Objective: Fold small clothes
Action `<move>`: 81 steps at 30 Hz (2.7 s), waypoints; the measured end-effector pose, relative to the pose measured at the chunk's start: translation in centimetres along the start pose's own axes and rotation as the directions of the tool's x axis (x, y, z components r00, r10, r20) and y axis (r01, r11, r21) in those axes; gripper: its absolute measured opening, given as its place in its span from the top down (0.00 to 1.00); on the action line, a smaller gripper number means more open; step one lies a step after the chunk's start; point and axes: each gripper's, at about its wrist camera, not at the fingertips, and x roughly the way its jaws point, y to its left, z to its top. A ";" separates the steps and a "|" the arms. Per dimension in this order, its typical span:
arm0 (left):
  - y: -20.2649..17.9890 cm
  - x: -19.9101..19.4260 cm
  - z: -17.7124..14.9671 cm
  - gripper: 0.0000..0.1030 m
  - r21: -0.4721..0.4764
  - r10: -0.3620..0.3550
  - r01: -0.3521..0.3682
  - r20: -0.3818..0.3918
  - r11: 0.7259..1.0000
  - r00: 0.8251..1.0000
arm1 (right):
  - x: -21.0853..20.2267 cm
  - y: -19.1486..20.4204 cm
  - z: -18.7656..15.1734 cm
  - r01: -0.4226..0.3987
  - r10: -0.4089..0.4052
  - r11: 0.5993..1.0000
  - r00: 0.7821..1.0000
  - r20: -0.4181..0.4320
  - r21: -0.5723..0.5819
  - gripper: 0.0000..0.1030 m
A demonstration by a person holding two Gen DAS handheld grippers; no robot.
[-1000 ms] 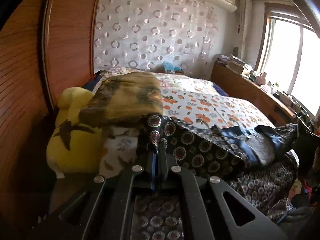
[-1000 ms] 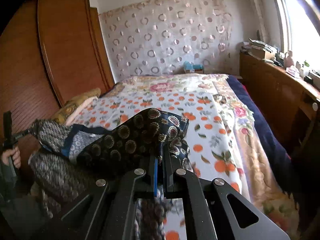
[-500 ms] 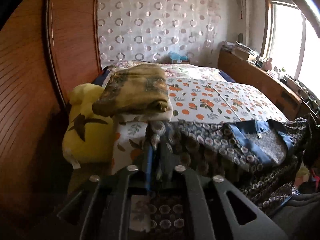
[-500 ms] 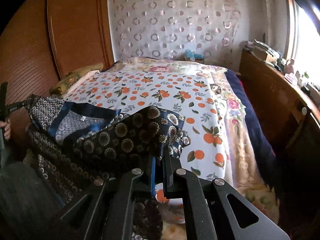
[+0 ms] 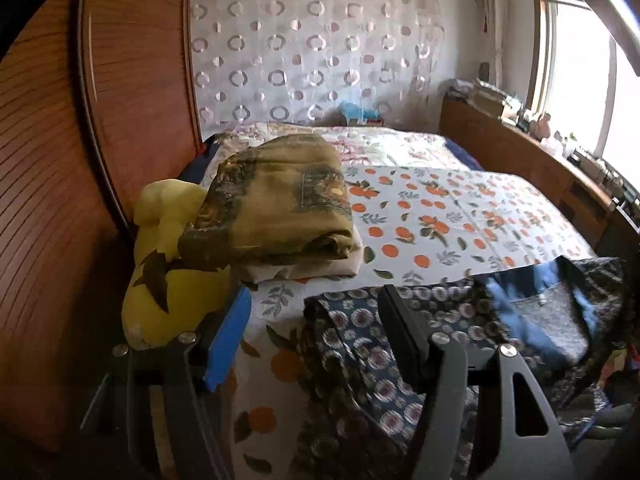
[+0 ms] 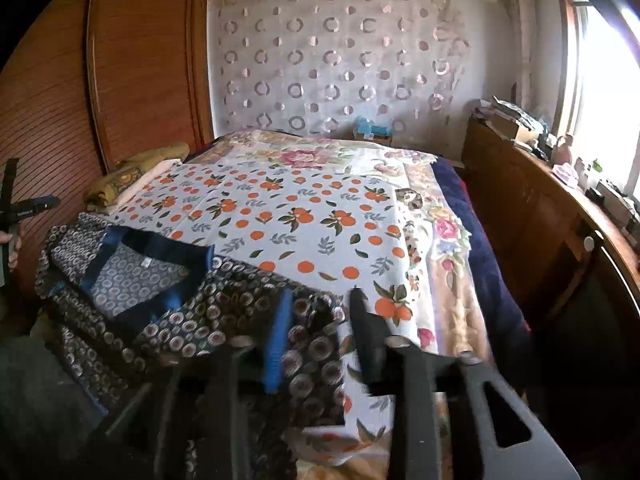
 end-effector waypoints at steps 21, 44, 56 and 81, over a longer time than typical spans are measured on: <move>0.9 6.5 -2.0 0.35 -0.020 -0.044 0.042 -0.170 0.999 0.984 | 9.9 -3.1 0.7 -0.049 0.065 0.990 0.990 -0.123 0.130 0.46; -1.5 6.4 -2.2 0.94 0.058 -0.115 0.129 -0.203 0.990 0.972 | 12.5 -0.3 1.2 -0.172 0.174 0.985 0.959 -0.226 0.027 0.89; -3.6 -6.1 4.6 0.95 0.044 -0.169 0.164 0.185 0.985 0.968 | 2.3 1.0 7.6 -0.071 0.077 0.996 0.992 0.095 -0.058 0.92; -1.7 4.0 14.1 0.95 0.032 -0.025 0.021 0.159 0.999 0.987 | 13.1 1.6 17.1 0.104 -0.098 0.992 0.992 0.079 -0.068 0.92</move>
